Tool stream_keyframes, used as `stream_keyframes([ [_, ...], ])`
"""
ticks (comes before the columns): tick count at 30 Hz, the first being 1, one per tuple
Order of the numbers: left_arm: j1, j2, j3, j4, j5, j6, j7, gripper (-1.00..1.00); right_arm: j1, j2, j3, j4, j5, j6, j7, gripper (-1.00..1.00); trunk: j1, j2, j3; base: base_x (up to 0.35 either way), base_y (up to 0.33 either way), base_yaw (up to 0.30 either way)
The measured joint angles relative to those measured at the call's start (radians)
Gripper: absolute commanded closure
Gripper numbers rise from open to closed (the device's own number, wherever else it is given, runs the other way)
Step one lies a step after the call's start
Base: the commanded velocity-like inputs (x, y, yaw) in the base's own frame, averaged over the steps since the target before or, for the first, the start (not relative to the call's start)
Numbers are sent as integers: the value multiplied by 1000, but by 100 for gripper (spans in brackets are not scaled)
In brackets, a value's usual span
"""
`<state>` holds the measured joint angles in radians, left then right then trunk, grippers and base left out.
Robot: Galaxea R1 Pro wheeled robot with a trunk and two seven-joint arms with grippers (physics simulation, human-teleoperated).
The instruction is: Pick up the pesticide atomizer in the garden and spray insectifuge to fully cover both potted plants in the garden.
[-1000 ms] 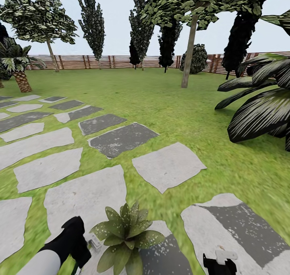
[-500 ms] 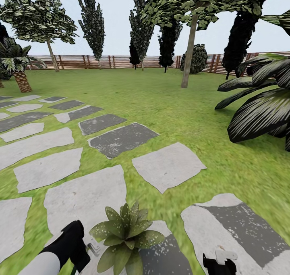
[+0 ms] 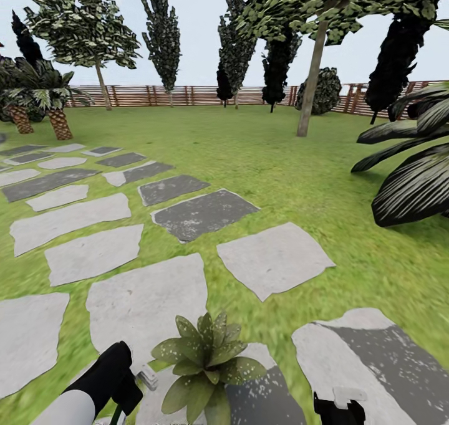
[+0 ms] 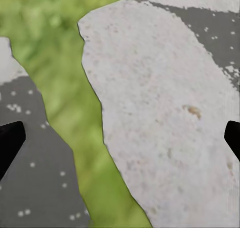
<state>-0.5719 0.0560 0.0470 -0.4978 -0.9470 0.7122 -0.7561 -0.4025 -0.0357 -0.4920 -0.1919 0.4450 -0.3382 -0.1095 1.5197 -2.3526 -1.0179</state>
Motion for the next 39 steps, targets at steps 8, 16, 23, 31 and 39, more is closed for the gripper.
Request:
stream_keyframes([
  [8,0,1,1,-6,28,0,2,100,0,-2,-1,-1,-1,0,0,-100,0,0,0,18,-42,120],
  [16,0,2,1,-8,32,0,4,100,0,-4,-1,-2,-1,0,0,-100,0,0,0,19,-57,1],
  [23,-1,6,38,-66,70,1,11,100,0,-4,-1,-2,-2,0,-2,-100,0,0,0,0,0,40],
  [31,-22,0,40,-67,65,2,2,100,0,-4,-1,-2,-1,0,-2,-100,0,0,0,0,0,4],
  [39,-28,13,-73,-40,42,0,-103,100,0,-4,-1,-1,-1,0,-2,-100,0,0,0,0,0,0],
])
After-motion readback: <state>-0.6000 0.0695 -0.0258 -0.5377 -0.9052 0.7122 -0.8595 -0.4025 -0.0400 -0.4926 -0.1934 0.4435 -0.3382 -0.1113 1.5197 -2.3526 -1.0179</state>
